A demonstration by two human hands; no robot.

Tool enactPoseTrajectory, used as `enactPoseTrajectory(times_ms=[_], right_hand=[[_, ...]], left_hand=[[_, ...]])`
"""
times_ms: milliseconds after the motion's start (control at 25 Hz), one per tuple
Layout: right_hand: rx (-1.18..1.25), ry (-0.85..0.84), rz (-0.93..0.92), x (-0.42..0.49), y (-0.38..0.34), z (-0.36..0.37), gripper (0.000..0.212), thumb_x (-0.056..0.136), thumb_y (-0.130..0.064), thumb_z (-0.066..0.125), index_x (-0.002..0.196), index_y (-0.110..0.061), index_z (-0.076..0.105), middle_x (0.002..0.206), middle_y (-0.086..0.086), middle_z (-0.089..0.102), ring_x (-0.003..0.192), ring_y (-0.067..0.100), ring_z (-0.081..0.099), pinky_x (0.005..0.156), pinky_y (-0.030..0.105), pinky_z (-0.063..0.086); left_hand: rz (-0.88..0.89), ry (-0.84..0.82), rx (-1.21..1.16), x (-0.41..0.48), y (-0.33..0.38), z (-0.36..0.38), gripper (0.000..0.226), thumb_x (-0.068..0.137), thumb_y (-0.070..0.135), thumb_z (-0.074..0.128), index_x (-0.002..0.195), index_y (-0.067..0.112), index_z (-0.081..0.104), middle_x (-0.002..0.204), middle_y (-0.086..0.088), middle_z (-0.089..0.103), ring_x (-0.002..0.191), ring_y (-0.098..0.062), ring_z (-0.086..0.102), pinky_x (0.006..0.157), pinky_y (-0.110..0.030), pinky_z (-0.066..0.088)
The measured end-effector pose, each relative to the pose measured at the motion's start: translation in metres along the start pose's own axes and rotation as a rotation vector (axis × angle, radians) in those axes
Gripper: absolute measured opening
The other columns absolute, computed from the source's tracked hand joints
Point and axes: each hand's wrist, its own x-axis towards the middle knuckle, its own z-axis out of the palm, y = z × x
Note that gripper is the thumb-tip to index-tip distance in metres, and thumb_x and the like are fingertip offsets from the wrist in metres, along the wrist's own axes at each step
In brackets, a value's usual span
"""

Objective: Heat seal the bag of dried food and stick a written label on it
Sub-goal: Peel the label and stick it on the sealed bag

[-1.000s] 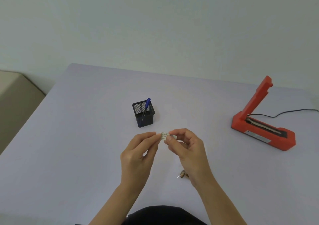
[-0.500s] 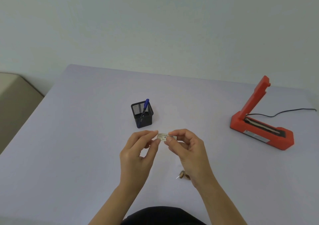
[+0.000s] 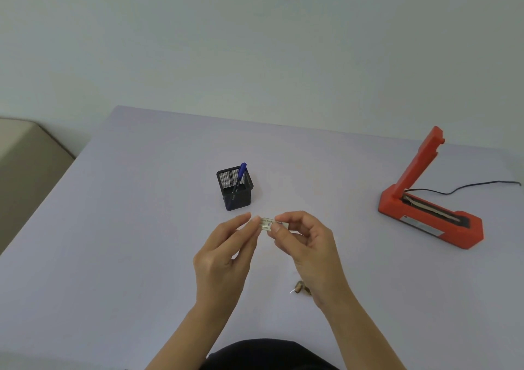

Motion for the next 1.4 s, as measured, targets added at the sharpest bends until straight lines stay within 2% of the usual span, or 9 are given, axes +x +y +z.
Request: enactPoseTrajectory(times_ms=[120, 320, 560, 760, 880, 960, 1120, 1280, 1400], right_hand=[[-0.005, -0.003, -0.007, 0.000, 0.001, 0.001, 0.006, 0.082, -0.017, 0.069, 0.088, -0.018, 0.067, 0.084, 0.000, 0.070, 0.080, 0.014, 0.071, 0.073, 0.023, 0.057], [-0.003, -0.024, -0.013, 0.000, 0.003, 0.001, 0.007, 0.082, -0.016, 0.069, 0.088, -0.016, 0.068, 0.085, 0.000, 0.071, 0.080, 0.014, 0.071, 0.075, 0.022, 0.057], [-0.082, -0.076, -0.049, 0.002, 0.007, -0.004, 0.008, 0.081, -0.017, 0.069, 0.086, -0.023, 0.068, 0.084, -0.010, 0.072, 0.082, 0.009, 0.070, 0.075, 0.018, 0.056], [0.057, -0.190, -0.011, 0.001, 0.007, -0.006, 0.020, 0.082, -0.033, 0.056, 0.093, -0.021, 0.067, 0.084, -0.010, 0.072, 0.087, 0.011, 0.069, 0.077, 0.020, 0.056], [0.106, -0.199, 0.029, 0.004, 0.010, -0.006, 0.018, 0.094, -0.021, 0.045, 0.102, -0.024, 0.062, 0.087, -0.008, 0.071, 0.088, 0.012, 0.069, 0.076, 0.020, 0.055], [-0.003, -0.184, -0.011, 0.007, 0.014, -0.004, 0.020, 0.092, -0.013, 0.054, 0.104, -0.028, 0.059, 0.094, -0.008, 0.068, 0.090, 0.008, 0.068, 0.075, 0.017, 0.054], [-0.116, -0.195, -0.050, 0.009, 0.017, -0.002, 0.020, 0.085, -0.021, 0.064, 0.101, -0.031, 0.063, 0.103, -0.012, 0.066, 0.094, 0.003, 0.065, 0.076, 0.013, 0.052], [-0.159, -0.221, -0.070, 0.013, 0.019, -0.006, 0.018, 0.084, -0.020, 0.065, 0.102, -0.022, 0.070, 0.104, -0.005, 0.067, 0.096, 0.009, 0.065, 0.083, 0.021, 0.054], [-0.195, -0.234, -0.080, 0.018, 0.019, -0.007, 0.015, 0.083, -0.024, 0.067, 0.096, -0.024, 0.072, 0.101, -0.007, 0.067, 0.098, 0.012, 0.064, 0.088, 0.031, 0.055]], left_hand=[[-0.004, 0.015, 0.013, -0.002, -0.001, 0.000, 0.018, 0.077, 0.008, 0.069, 0.094, 0.007, 0.075, 0.096, -0.004, 0.069, 0.087, -0.006, 0.061, 0.071, -0.008, 0.050], [-0.046, -0.030, -0.020, -0.002, -0.001, -0.002, 0.016, 0.082, 0.018, 0.068, 0.090, 0.007, 0.075, 0.092, -0.002, 0.069, 0.082, -0.003, 0.061, 0.071, -0.009, 0.050], [-0.324, -0.143, -0.170, 0.006, 0.006, -0.005, 0.008, 0.082, 0.022, 0.069, 0.087, 0.027, 0.067, 0.092, 0.016, 0.065, 0.079, -0.004, 0.062, 0.064, -0.010, 0.047], [-0.447, -0.167, -0.197, 0.006, 0.007, -0.001, 0.010, 0.085, 0.013, 0.064, 0.085, 0.023, 0.064, 0.088, 0.007, 0.065, 0.081, -0.006, 0.060, 0.063, -0.007, 0.045], [-0.415, -0.159, -0.182, 0.005, 0.008, -0.001, 0.009, 0.086, 0.013, 0.062, 0.086, 0.021, 0.063, 0.087, 0.008, 0.064, 0.082, -0.006, 0.059, 0.064, -0.006, 0.045], [-0.364, -0.151, -0.159, 0.005, 0.009, -0.002, 0.009, 0.085, 0.013, 0.063, 0.085, 0.023, 0.063, 0.087, 0.012, 0.063, 0.082, -0.005, 0.058, 0.064, -0.006, 0.044], [-0.246, -0.121, -0.078, 0.001, 0.005, -0.001, 0.002, 0.084, 0.017, 0.065, 0.085, 0.017, 0.066, 0.087, 0.011, 0.060, 0.082, 0.002, 0.057, 0.068, -0.003, 0.043], [-0.125, -0.104, -0.008, -0.001, 0.001, 0.000, 0.010, 0.078, 0.013, 0.065, 0.084, 0.007, 0.070, 0.091, 0.008, 0.058, 0.083, 0.015, 0.052, 0.071, 0.002, 0.040], [-0.088, -0.097, 0.012, 0.000, -0.001, -0.002, 0.008, 0.077, 0.012, 0.067, 0.081, 0.006, 0.071, 0.091, 0.005, 0.058, 0.082, 0.006, 0.052, 0.073, 0.002, 0.040]])
